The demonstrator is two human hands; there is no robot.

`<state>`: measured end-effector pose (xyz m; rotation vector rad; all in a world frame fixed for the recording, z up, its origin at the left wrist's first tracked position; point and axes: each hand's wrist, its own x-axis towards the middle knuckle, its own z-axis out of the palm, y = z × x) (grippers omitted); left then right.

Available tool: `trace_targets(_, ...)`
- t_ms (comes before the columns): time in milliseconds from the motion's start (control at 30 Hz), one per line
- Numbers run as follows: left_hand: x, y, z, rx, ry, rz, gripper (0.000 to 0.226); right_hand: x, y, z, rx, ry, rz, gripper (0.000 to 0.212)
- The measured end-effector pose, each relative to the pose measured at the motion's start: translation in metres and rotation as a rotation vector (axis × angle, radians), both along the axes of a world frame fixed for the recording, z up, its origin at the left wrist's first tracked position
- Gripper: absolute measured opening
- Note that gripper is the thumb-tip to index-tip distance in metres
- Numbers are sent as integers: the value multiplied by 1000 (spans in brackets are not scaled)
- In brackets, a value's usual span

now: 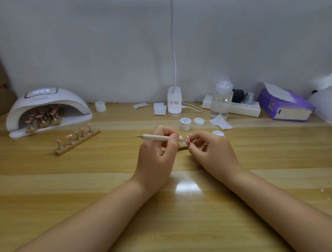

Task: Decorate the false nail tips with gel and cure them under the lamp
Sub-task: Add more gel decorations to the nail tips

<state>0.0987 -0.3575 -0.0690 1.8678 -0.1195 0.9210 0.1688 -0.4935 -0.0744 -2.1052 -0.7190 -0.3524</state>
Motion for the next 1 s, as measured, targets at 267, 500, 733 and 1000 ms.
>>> trace_targets(267, 1, 0, -1, 27, 21, 3, 11, 0, 0, -2, 7, -23, 5, 8)
trace_targets(500, 2, 1, -2, 11, 26, 7, 12, -1, 0, -3, 4, -64, 3, 8)
trace_targets(733, 2, 1, -2, 13, 33, 9, 13, -1, 0, -2, 5, -62, 12, 7)
trace_targets(1000, 3, 1, -3, 26, 36, 13, 13, 0, 0, -4, -4, -80, 11, 7)
